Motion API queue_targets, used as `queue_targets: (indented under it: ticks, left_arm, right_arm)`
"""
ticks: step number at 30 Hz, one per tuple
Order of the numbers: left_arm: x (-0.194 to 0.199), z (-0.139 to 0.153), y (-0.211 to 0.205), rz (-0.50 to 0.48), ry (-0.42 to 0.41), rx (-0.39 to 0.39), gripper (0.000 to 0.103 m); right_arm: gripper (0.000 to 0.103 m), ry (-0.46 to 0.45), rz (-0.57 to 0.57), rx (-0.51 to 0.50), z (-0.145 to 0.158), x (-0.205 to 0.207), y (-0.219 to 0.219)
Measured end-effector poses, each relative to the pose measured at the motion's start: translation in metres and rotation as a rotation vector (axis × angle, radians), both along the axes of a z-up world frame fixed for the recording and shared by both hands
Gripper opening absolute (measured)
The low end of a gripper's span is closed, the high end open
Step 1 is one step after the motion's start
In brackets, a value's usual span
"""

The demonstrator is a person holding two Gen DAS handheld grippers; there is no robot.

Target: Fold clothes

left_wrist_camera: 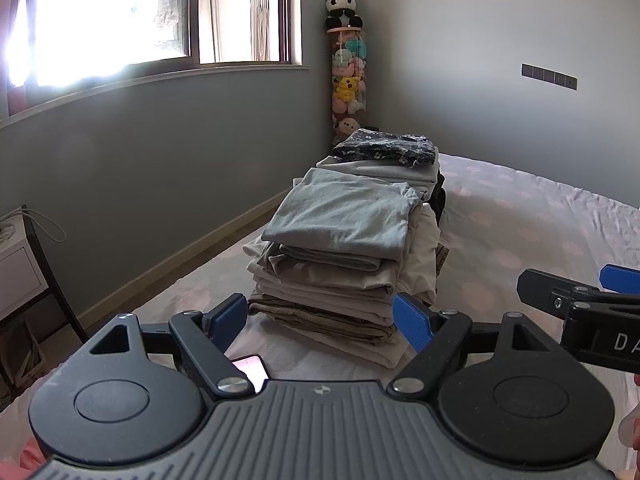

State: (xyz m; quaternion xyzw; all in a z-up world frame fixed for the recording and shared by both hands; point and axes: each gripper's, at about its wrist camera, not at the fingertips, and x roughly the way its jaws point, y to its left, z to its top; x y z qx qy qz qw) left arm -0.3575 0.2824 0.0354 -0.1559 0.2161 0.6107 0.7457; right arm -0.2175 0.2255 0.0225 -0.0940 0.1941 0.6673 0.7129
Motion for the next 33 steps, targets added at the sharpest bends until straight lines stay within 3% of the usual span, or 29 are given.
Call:
queue_targets:
  ticks: [33]
  left_arm:
    - [0.0050,0.0001,-0.0017,-0.008,0.015,0.014,0.095]
  right_arm:
    - [0.102,-0.004,-0.001,-0.002,-0.0003,0.0005,-0.0040]
